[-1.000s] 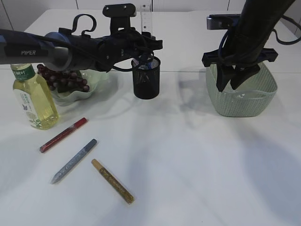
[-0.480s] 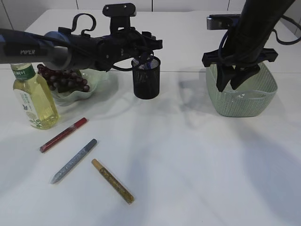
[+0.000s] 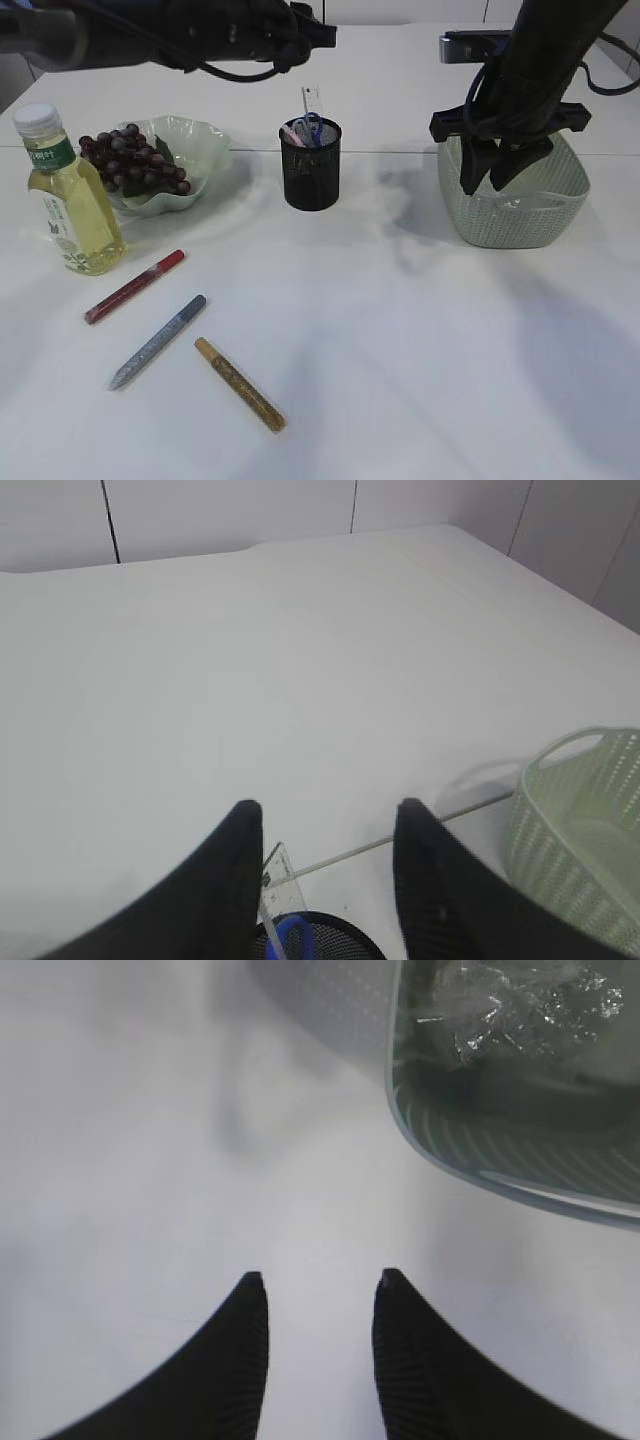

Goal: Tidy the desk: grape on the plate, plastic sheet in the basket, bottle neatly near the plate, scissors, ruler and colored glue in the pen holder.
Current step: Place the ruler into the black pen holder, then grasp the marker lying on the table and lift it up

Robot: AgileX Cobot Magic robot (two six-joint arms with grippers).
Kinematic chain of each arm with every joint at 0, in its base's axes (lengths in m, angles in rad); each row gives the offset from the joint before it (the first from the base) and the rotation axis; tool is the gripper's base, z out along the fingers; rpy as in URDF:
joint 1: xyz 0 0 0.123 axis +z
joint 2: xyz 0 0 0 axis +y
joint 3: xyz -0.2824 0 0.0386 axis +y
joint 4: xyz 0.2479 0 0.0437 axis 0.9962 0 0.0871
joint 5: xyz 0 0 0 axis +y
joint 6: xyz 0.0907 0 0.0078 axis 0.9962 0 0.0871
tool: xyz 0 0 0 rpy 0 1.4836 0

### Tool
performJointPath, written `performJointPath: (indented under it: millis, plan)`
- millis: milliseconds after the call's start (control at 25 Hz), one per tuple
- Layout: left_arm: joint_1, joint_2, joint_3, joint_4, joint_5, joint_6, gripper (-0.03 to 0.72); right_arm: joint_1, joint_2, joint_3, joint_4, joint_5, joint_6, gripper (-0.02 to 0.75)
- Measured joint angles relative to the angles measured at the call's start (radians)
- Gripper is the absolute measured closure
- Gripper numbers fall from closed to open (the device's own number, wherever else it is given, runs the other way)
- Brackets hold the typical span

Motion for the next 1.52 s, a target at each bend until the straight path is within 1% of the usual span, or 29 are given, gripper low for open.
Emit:
performJointPath:
  millis: [160, 280, 480, 800, 840, 920, 1120, 1360, 1520]
  plan:
    - [0.0, -0.075, 0.0, 0.017, 0.132, 0.0, 0.372, 0.0, 0.0, 0.0, 0.0, 0.0, 0.0, 0.447]
    - [0.0, -0.133, 0.0, 0.029, 0.281, 0.0, 0.391, 0.0, 0.0, -0.004, 0.0, 0.0, 0.0, 0.447]
    - [0.0, -0.203, 0.0, 0.031, 0.59, 0.0, 0.428, 0.0, 0.0, -0.006, 0.0, 0.0, 0.0, 0.447]
    - [0.0, -0.262, -0.001, 0.031, 1.148, 0.0, 0.433, 0.0, 0.0, -0.006, 0.021, 0.0, 0.0, 0.447]
    - [0.0, -0.264, -0.001, 0.029, 1.187, 0.004, 0.433, 0.0, 0.0, -0.006, 0.026, 0.0, 0.0, 0.447]
    - [0.0, -0.264, -0.001, 0.003, 1.223, 0.023, 0.434, 0.0, 0.0, -0.006, 0.032, 0.0, 0.0, 0.447]
    - [0.0, -0.268, 0.019, -0.103, 1.232, 0.085, 0.435, 0.0, 0.0, -0.006, 0.069, 0.0, 0.0, 0.447]
    - [0.0, -0.27, 0.138, -0.116, 1.232, 0.105, 0.435, 0.013, 0.0, -0.006, 0.078, 0.0, 0.0, 0.447]
    - [0.0, -0.27, 0.198, -0.116, 1.232, 0.124, 0.437, 0.036, 0.0, -0.006, 0.09, 0.0, 0.0, 0.447]
